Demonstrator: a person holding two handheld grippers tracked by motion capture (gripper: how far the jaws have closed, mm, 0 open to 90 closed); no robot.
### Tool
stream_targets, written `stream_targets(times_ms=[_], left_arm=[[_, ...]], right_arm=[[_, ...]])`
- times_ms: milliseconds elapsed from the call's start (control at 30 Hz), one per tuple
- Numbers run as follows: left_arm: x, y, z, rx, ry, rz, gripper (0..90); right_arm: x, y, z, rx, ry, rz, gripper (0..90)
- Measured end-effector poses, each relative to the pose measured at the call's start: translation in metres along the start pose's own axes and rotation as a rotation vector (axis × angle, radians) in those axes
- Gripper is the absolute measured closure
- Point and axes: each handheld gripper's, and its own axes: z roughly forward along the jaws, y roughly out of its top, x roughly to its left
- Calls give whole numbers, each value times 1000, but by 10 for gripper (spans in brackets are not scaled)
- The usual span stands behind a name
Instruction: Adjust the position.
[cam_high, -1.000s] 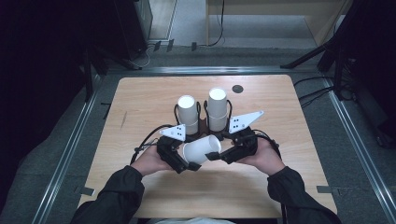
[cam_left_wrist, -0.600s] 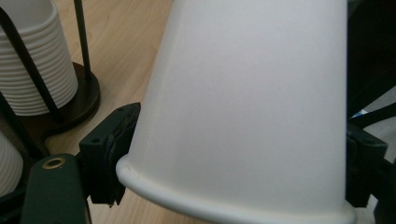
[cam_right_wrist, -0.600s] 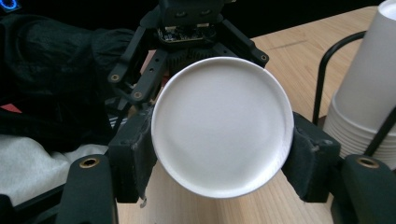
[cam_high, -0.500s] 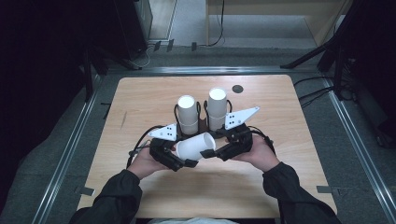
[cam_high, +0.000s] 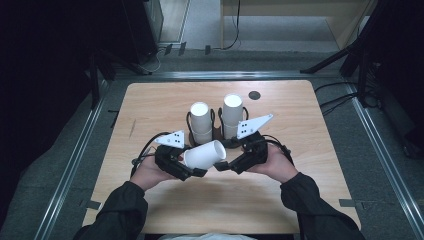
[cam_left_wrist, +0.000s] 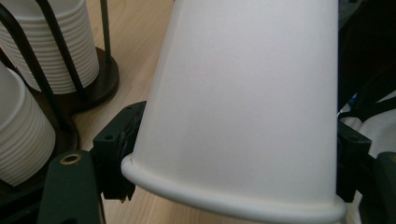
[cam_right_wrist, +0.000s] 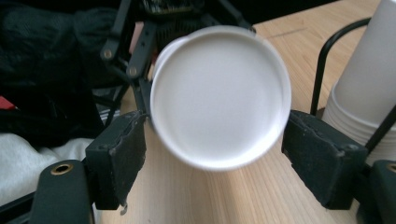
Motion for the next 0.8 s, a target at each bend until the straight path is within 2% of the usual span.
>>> stream_targets(times_ms=[33,133,267,400,533,600,800], left_arm=[[0,1,-1,8,15,2,231],[1,3,-5,25,24,-2,231],[6,1,-11,58,0,-17,230],[9,0,-13,98,12,-6,230],[10,2,-12,131,20,30,231],[10,3,-11,143,21,34,230],[13,5,0,221,3,35,230]], right_arm=[[0,-1,0,12,-8,-4,222],[-1,-5,0,29,-18,-6,222],[-2,-10,2,60,-35,-20,222],[-3,-13,5,87,-43,-20,224],[-2,-17,10,111,-46,-22,226],[-2,-19,12,125,-50,-28,226],[0,-23,16,151,-57,-34,227]])
